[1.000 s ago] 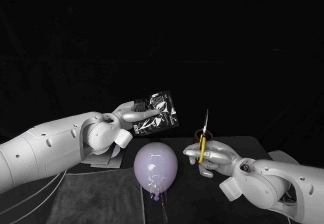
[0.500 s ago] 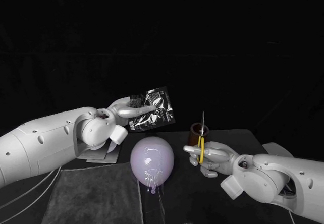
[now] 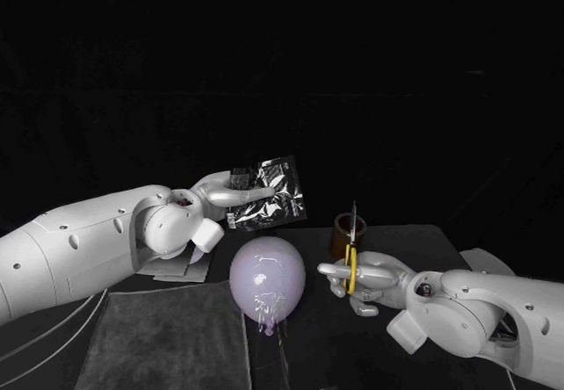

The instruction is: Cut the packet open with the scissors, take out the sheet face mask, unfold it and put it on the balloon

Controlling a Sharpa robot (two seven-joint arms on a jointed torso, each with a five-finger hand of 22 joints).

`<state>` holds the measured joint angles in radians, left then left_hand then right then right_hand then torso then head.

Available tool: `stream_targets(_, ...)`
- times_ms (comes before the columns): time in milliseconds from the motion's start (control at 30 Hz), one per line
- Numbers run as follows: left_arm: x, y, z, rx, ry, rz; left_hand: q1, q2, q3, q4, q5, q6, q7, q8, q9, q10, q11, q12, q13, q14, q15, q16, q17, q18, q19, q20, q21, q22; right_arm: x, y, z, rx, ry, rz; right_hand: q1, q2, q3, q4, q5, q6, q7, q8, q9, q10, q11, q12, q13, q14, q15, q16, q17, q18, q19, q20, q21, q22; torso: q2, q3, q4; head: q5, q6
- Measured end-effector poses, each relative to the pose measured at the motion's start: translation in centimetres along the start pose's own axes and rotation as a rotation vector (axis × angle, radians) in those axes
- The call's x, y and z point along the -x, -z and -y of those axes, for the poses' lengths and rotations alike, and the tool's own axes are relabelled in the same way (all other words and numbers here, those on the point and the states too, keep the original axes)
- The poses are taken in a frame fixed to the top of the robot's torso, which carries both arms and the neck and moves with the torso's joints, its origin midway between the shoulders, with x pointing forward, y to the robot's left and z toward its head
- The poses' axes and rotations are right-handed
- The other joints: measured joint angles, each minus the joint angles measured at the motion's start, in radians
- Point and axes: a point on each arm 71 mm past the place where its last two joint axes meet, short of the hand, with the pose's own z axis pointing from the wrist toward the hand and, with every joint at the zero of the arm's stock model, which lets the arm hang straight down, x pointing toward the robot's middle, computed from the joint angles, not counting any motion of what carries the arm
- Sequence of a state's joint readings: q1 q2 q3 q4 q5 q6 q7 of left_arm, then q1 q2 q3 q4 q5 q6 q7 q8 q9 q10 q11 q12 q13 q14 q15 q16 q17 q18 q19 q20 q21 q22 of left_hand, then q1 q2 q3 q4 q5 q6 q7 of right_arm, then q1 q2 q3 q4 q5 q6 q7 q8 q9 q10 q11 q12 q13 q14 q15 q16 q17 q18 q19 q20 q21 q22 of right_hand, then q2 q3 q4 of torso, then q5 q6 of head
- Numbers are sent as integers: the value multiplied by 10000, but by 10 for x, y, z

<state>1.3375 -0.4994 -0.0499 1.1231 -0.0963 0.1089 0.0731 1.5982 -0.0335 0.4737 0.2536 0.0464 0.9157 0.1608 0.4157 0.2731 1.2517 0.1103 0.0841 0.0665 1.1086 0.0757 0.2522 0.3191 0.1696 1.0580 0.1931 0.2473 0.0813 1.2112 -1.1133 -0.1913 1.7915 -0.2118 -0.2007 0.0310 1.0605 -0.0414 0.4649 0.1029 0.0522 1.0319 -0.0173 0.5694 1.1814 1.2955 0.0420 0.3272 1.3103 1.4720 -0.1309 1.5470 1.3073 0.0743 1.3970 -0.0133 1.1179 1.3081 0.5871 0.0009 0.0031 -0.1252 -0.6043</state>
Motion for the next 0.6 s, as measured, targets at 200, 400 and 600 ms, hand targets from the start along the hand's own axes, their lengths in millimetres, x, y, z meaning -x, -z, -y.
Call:
stream_targets(200, -3, -3, -2, 315, -128, -149, -12, -13, 45, 13, -1, -1, -1, 0, 0, 15, -15, -1, -2, 12, 12, 0, 8, -3, 4, -5, 0, 0, -3, 4, -1, 70, 274, -235, -800, -811, -608, 591, 0, -492, 538, -1777, -1348, -20, -19, 0, -1, -79, 356, -184, 2, 0, -297, 227, -641, -3, -9, 6, -9, -12, 4)
stream_targets(400, -10, -11, -2, 472, -206, -353, -28, -24, 89, 4, -3, -17, -16, -1, 1, 16, -16, -2, -3, 12, 13, -5, 19, -7, 36, -36, 0, 9, -8, 7, -2, 145, 554, -400, -917, -1352, -1477, 932, 0, -794, 871, -2987, -2228, -20, -20, 65, -7, -60, 604, -584, 9, 251, -616, 506, -1552, -8, -7, 3, -18, -61, -31)
stream_targets(600, -19, -19, -2, 507, -242, -595, -107, -24, 98, 14, -4, -18, -17, -3, 2, 17, -17, -2, -4, 12, 13, -5, 29, -8, 36, -36, -1, 8, -15, 11, -1, 178, 754, -460, -1076, -1536, -2330, 1577, 1, -860, 895, -3723, -2857, -20, -19, 204, -776, -54, 848, -1330, -247, 424, -1175, 710, -2902, -310, -8, 2, -20, -152, -81)
